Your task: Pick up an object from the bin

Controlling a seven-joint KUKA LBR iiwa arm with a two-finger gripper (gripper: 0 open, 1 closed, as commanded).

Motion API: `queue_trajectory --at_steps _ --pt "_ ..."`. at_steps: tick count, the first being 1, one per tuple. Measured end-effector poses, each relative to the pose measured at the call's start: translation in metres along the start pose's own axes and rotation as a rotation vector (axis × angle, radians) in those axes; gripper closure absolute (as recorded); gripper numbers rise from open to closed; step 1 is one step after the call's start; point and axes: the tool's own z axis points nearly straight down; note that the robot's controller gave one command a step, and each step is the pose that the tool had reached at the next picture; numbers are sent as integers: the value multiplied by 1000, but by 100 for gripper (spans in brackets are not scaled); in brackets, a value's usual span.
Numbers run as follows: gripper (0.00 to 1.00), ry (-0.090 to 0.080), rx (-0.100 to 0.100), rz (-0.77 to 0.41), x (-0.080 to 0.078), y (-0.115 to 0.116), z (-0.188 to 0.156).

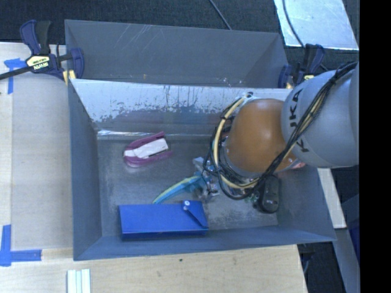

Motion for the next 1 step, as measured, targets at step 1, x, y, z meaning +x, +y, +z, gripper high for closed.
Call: queue_trajectory --at_steps 1 --pt "100 -4 1 0 0 -1 -4"
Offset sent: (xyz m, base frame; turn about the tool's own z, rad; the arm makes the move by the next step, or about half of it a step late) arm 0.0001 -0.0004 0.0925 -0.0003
